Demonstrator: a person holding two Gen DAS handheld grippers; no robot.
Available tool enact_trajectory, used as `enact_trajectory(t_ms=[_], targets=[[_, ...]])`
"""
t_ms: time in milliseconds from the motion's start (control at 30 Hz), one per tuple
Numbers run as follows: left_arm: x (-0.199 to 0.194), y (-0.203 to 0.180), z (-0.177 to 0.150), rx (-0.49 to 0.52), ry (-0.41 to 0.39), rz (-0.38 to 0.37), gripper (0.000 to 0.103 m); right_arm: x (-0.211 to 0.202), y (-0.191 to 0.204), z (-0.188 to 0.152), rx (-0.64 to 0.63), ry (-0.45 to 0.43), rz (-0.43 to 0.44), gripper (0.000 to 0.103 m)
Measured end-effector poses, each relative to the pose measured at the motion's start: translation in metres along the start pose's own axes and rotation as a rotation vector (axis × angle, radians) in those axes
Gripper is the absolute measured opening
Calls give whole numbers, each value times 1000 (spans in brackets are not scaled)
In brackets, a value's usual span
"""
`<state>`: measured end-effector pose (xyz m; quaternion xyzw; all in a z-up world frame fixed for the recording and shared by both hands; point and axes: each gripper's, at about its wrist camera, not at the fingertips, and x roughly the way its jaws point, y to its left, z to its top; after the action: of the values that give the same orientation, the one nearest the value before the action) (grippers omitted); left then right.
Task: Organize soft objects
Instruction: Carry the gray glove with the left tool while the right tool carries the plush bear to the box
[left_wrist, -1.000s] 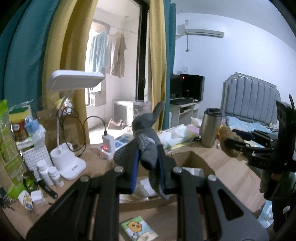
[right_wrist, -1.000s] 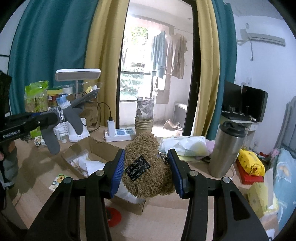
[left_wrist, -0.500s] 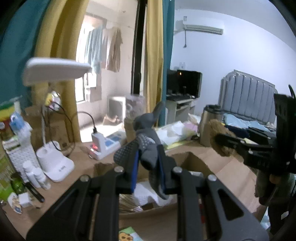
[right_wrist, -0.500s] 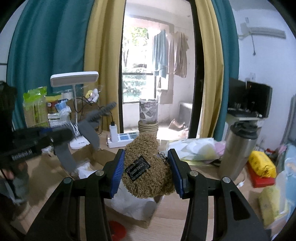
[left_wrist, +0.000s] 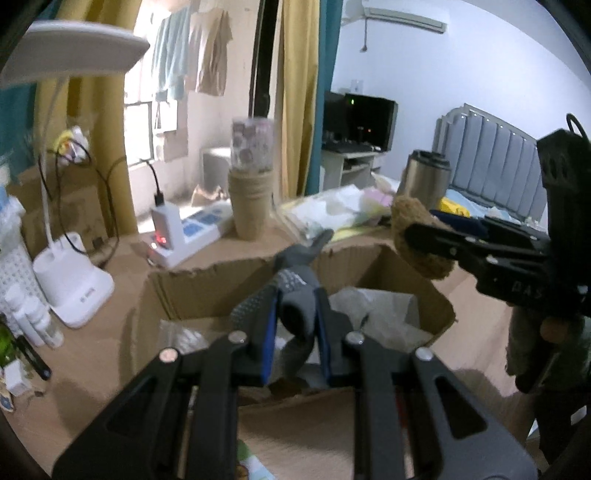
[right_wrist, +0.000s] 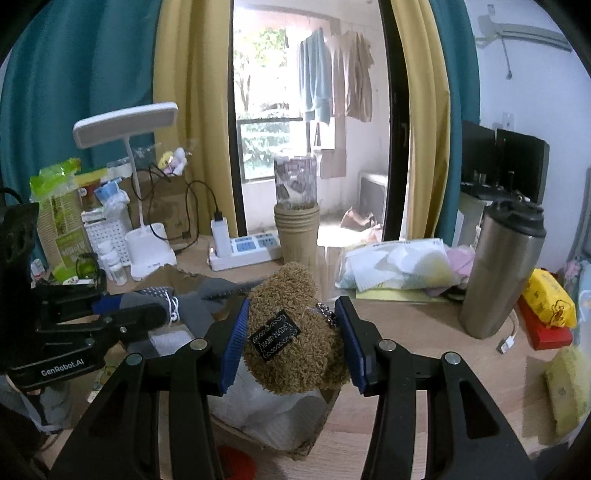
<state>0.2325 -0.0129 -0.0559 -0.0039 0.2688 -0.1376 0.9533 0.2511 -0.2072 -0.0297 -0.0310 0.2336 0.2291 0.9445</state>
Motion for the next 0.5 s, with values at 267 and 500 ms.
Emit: enact_trajectory(t_ms=[267,500], targets=[[19,3,-9,-41,77,-1,20,17,3,-3,20,48,15,50],[34,5,-15,-57,135,7,21,29,2,-11,49,85,21,50]])
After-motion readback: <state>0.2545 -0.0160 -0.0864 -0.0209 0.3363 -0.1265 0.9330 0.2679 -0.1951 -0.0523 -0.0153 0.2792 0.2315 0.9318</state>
